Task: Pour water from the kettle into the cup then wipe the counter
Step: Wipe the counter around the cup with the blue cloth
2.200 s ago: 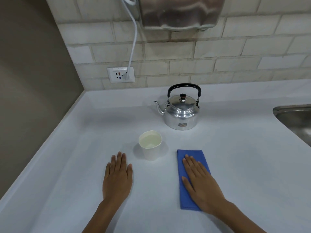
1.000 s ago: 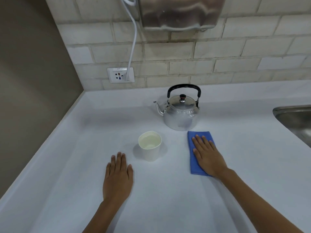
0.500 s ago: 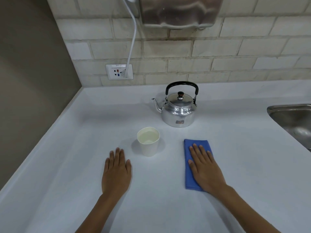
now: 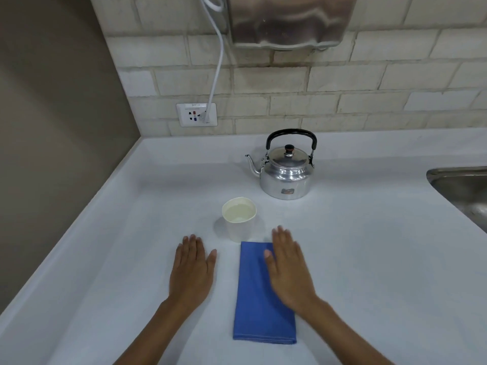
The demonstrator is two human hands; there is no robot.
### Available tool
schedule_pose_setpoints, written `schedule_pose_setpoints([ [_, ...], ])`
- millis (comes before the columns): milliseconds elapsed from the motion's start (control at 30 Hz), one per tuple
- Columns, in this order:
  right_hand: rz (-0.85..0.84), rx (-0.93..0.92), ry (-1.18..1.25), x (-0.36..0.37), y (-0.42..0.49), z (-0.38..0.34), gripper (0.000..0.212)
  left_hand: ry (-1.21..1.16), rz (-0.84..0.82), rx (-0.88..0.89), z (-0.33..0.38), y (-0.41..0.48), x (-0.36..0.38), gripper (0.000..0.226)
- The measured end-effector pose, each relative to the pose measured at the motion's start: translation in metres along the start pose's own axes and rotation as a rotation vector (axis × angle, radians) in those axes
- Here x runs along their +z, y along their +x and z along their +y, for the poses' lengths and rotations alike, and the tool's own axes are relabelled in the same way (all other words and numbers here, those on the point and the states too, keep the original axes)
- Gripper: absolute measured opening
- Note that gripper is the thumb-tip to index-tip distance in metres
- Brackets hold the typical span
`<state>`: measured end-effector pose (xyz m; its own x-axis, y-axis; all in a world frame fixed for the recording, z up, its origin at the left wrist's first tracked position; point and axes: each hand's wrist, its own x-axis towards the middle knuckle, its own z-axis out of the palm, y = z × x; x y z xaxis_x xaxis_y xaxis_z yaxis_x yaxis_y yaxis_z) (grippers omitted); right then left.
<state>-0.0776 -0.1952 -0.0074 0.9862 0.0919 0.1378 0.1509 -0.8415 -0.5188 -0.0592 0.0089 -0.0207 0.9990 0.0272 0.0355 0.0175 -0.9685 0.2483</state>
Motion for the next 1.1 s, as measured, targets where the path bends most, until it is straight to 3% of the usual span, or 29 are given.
schedule_pose_setpoints([
  [133,0.007,0.130,-0.100,-0.028,0.048,0.034,0.052,-0.024,0.019,0.149,0.039,-0.039,-0.004,0.058],
  [233,-0.076,0.148,-0.159,-0.024,0.062,0.051,0.051,0.039,0.197,0.274,0.084,-0.055,-0.003,0.056],
  [333,-0.087,0.125,-0.271,-0.011,0.060,0.062,0.052,-0.026,-0.086,0.282,0.115,-0.054,0.012,0.058],
  [400,-0.070,0.112,-0.295,-0.008,0.060,0.066,0.053,-0.012,-0.104,0.243,0.121,-0.051,0.018,0.060],
  [467,-0.062,0.105,-0.297,-0.008,0.060,0.068,0.052,-0.033,0.057,0.257,0.115,-0.052,0.020,0.058],
  [633,-0.045,0.093,-0.341,-0.006,0.059,0.068,0.052,-0.079,-0.032,0.255,0.063,-0.060,0.010,0.061],
  [767,-0.027,0.092,-0.353,-0.005,0.059,0.068,0.052,0.027,0.126,0.156,-0.021,-0.049,-0.008,0.074],
  [867,-0.014,0.104,-0.349,-0.003,0.059,0.067,0.052,0.012,0.030,0.021,-0.065,-0.016,-0.014,0.061],
  [933,-0.010,0.104,-0.356,-0.002,0.059,0.066,0.052,0.031,0.058,-0.026,-0.054,0.011,-0.013,0.056],
  [1000,-0.015,0.102,-0.351,-0.003,0.058,0.067,0.052,0.026,0.058,0.008,-0.031,0.021,-0.006,0.055],
  [1100,-0.024,0.087,-0.361,-0.003,0.057,0.068,0.052,-0.037,0.036,0.227,-0.019,0.002,0.009,0.054],
])
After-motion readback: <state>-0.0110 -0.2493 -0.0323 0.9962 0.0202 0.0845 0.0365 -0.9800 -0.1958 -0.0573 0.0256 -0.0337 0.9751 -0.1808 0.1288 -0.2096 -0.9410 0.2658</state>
